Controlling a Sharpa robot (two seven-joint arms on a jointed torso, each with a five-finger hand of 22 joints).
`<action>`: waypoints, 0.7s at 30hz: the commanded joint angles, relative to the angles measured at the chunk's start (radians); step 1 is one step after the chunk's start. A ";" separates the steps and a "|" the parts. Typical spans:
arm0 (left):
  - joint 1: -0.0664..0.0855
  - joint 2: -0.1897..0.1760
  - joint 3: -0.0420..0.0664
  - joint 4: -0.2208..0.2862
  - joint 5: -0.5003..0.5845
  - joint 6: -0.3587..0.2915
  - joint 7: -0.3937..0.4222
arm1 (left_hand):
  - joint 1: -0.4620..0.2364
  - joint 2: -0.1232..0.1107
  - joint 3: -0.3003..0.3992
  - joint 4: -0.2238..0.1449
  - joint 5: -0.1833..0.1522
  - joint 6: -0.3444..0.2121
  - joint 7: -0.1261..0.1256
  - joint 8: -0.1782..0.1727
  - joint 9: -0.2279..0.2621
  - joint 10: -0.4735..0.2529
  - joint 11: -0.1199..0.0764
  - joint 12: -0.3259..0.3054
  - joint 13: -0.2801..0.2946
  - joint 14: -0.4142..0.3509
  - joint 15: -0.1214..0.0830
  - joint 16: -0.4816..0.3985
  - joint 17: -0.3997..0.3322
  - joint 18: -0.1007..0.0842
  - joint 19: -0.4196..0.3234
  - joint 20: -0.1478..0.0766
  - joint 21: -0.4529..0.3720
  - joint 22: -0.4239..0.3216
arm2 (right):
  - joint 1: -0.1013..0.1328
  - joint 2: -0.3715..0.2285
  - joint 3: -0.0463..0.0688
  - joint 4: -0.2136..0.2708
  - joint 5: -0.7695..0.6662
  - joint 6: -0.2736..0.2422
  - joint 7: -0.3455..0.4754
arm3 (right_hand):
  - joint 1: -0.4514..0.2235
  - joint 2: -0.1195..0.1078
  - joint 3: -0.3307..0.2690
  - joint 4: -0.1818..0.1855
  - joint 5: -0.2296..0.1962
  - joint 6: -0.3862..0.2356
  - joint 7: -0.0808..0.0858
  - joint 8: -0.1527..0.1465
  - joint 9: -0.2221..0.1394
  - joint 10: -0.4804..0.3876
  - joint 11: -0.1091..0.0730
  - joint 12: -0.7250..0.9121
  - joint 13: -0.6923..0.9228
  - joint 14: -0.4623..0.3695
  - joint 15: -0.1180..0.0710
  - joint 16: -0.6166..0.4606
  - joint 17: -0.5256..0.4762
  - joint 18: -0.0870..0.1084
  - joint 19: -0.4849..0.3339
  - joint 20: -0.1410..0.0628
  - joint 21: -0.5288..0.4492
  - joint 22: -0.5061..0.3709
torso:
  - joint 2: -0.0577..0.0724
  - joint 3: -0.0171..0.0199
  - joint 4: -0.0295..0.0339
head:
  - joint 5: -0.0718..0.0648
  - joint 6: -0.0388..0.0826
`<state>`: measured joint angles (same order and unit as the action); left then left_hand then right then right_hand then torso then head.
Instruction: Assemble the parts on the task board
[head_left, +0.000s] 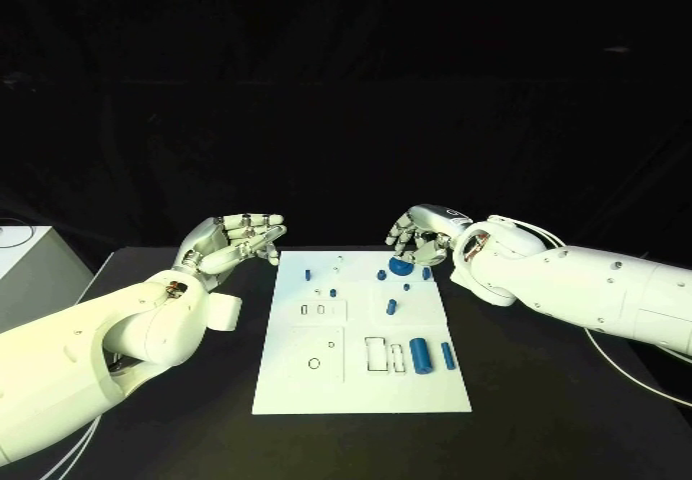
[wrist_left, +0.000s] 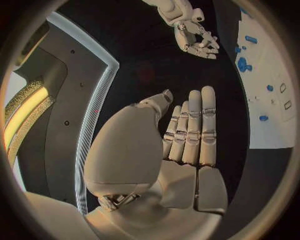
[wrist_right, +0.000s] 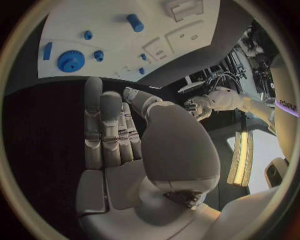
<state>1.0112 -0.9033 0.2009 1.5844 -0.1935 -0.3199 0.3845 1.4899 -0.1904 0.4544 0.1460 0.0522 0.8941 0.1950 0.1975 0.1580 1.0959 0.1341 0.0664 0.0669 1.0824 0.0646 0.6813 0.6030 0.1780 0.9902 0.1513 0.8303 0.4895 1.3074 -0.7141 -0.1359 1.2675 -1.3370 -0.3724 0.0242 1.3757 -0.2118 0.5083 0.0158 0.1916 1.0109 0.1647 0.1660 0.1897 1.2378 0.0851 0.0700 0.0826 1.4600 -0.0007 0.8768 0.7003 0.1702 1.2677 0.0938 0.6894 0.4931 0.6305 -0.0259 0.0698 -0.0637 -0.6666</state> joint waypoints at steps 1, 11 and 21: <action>0.000 -0.007 0.006 0.024 -0.013 0.034 -0.003 | -0.018 -0.001 0.008 0.002 -0.001 0.007 0.001 -0.002 0.002 0.008 0.001 0.002 0.002 -0.007 -0.004 0.023 0.015 0.004 -0.012 -0.001 0.024 0.016 | 0.004 0.011 0.001 -0.015 -0.182 0.043 -0.108 | -0.016 -0.050 0.042 0.032 -0.004 0.014 -0.009 -0.012 0.021 -0.014 -0.003 -0.007 0.004 0.052 -0.007 0.406 0.389 -0.048 0.120 -0.008 0.325 0.348 | 0.019 -0.0089 0.0165 | -0.013 -0.002; -0.002 -0.026 0.023 0.072 -0.033 0.022 -0.027 | -0.045 -0.013 0.024 0.009 -0.001 0.005 0.001 -0.002 0.007 0.025 -0.002 0.009 0.006 0.001 -0.007 0.097 0.055 0.006 -0.020 0.000 0.090 0.055 | 0.007 0.051 0.001 -0.070 -0.229 0.074 -0.150 | -0.019 -0.064 0.051 0.041 0.018 0.010 -0.008 -0.010 0.034 -0.041 0.003 -0.008 0.007 0.043 -0.002 0.444 0.418 -0.067 0.153 -0.004 0.433 0.480 | 0.042 -0.0151 0.0401 | -0.037 -0.002; -0.002 -0.034 0.029 0.088 -0.041 0.017 -0.023 | -0.096 -0.036 -0.013 0.037 -0.001 0.003 -0.001 -0.001 0.009 0.026 -0.003 0.010 0.008 -0.005 -0.005 0.121 0.066 0.006 -0.028 0.003 0.105 0.063 | 0.005 0.077 0.001 -0.108 -0.245 0.112 -0.164 | -0.033 -0.072 0.041 0.051 0.017 -0.002 -0.008 -0.014 0.038 -0.054 0.005 -0.007 0.010 0.041 0.000 0.456 0.426 -0.068 0.153 -0.001 0.446 0.496 | 0.051 -0.0146 0.0463 | -0.038 -0.003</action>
<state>1.0091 -0.9378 0.2287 1.6681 -0.2221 -0.3103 0.3591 1.3997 -0.2264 0.4457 0.1851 0.0522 0.8940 0.1949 0.1975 0.1666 1.1138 0.1304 0.0725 0.0734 1.0788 0.0612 0.7998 0.6683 0.1778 0.9699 0.1556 0.9304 0.5510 1.3137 -0.6407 -0.1354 1.1649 -1.5469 -0.3038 -0.1199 1.3451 -0.2740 0.5479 0.0614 0.2072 1.0164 0.1579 0.1580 0.2267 1.1922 0.0902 0.0657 0.0916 1.4649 -0.0056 1.3276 1.1261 0.1126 1.4164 0.0932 1.1309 0.9880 0.6774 -0.0408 0.1129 -0.1013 -0.6697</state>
